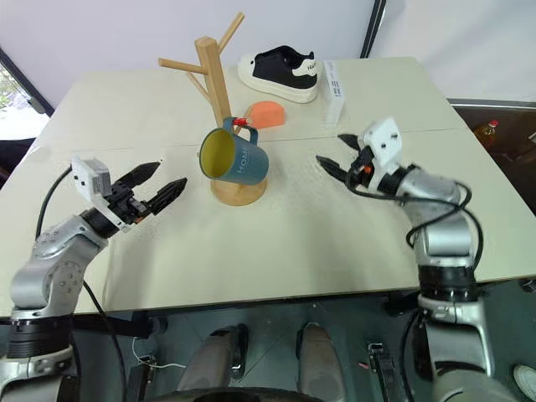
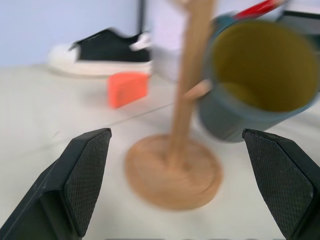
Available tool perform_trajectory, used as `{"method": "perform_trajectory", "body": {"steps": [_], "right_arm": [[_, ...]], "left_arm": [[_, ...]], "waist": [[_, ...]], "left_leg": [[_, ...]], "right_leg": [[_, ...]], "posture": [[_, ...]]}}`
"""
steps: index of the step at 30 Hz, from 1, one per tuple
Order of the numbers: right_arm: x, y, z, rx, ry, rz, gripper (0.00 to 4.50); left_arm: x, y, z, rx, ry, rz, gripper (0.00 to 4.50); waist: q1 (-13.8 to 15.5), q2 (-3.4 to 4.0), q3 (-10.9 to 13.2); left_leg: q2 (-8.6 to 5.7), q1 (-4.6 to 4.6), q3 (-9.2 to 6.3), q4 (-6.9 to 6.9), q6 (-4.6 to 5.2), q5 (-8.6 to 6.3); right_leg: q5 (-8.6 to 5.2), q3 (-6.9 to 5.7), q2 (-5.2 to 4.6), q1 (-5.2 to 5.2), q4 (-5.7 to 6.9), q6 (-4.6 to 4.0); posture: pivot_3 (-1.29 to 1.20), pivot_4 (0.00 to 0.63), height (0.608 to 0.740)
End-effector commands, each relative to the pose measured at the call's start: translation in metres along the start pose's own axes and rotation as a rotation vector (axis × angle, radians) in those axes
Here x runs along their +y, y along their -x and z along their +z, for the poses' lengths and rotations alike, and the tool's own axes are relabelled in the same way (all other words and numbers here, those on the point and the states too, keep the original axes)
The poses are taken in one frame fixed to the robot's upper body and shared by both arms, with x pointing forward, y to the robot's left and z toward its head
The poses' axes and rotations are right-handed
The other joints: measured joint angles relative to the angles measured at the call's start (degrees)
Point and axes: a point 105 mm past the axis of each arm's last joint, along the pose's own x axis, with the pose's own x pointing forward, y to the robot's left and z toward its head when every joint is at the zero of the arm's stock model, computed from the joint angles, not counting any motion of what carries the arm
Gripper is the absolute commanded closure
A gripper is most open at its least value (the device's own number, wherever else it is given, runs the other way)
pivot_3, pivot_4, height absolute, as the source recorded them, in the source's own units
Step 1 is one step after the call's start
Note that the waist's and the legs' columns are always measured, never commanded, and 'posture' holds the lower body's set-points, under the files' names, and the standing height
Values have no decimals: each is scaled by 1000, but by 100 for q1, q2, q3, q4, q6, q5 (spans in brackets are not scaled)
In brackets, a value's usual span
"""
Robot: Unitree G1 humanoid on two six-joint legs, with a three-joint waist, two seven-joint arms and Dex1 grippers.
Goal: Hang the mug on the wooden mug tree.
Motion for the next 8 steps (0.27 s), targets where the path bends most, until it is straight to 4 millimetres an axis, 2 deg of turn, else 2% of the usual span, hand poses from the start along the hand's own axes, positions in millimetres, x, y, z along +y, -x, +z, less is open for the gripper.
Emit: {"method": "perform_trajectory", "body": {"steps": [1, 3, 8], "right_arm": [[-10, 10, -19, -58, -101, -127, 1121], [-7, 13, -33, -51, -134, -144, 1121], [-2, 15, -45, -49, -175, -144, 1121]], "left_arm": [[29, 12, -14, -3, -13, 182, 0], [34, 16, -25, 26, -22, 227, 0], [39, 26, -38, 44, -8, 272, 0]], "waist": [[13, -4, -3], [12, -4, -3], [21, -3, -2]], "left_leg": [[0, 5, 0, 1, 0, 0], [1, 19, 0, 1, 0, 0], [2, 20, 1, 0, 0, 0]], "right_leg": [[2, 1, 1, 6, -2, -3], [1, 0, 1, 23, -6, -3], [1, 3, 1, 25, -13, -4]], "posture": [[0, 150, 740], [0, 150, 740], [0, 150, 740]]}}
